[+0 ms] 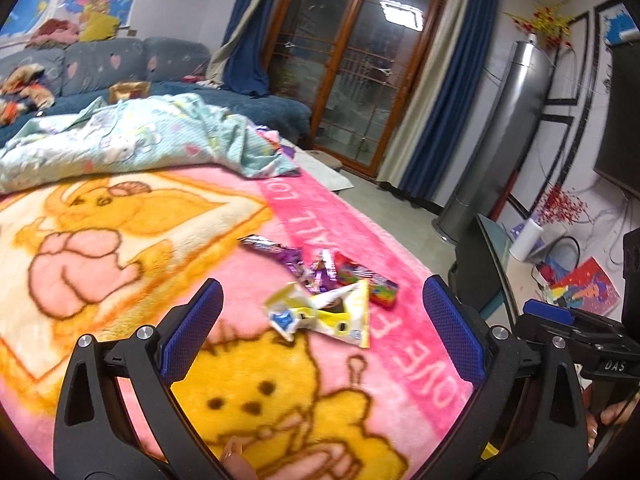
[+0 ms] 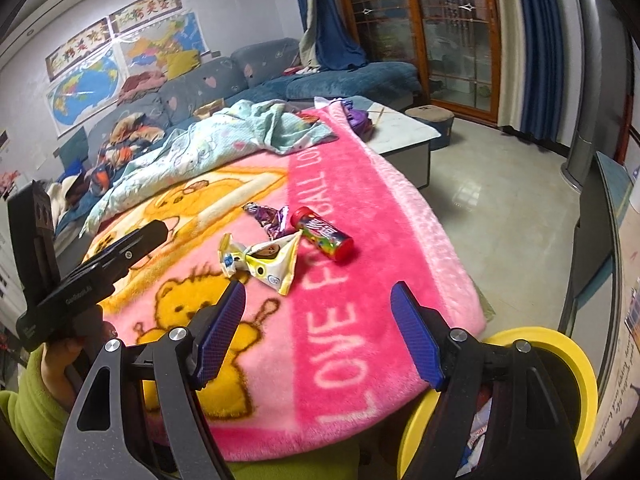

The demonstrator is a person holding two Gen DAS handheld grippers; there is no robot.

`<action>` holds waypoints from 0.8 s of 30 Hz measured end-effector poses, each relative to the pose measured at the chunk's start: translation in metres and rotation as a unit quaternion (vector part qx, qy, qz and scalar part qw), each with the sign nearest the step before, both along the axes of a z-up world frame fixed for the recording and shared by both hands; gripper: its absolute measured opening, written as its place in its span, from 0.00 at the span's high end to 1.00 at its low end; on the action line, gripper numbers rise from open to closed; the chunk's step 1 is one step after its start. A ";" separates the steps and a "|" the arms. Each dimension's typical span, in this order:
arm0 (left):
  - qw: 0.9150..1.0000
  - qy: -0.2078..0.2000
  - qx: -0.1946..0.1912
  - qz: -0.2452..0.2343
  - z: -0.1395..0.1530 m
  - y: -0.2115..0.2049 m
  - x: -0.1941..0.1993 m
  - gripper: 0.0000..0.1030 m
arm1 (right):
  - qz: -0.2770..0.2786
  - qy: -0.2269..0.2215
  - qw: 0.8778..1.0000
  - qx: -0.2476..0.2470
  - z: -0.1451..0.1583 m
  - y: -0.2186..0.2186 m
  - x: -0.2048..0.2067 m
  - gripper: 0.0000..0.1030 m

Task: Collect trash
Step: 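Move both open tools back over the red candy tube and wrappers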

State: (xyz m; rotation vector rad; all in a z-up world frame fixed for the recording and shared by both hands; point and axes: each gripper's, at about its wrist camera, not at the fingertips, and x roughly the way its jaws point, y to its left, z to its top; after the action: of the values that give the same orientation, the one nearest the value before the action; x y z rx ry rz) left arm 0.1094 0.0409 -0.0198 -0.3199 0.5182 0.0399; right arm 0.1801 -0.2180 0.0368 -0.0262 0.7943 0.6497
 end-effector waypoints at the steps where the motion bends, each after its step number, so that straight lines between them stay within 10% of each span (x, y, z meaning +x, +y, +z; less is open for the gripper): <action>1: 1.000 0.004 -0.003 0.005 -0.003 0.005 0.001 0.11 | 0.002 -0.001 1.000 -0.001 0.000 0.003 0.002 0.30; 24: 0.993 0.071 -0.094 0.003 -0.057 0.043 0.045 0.14 | 0.040 -0.013 0.991 -0.126 -0.059 0.080 0.102 0.30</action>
State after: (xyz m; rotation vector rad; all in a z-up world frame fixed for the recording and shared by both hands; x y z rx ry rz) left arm 0.1542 0.0839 -0.0769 -0.5051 0.6648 0.0208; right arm 0.2822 -0.1379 -0.0226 -0.2976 0.8490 0.6209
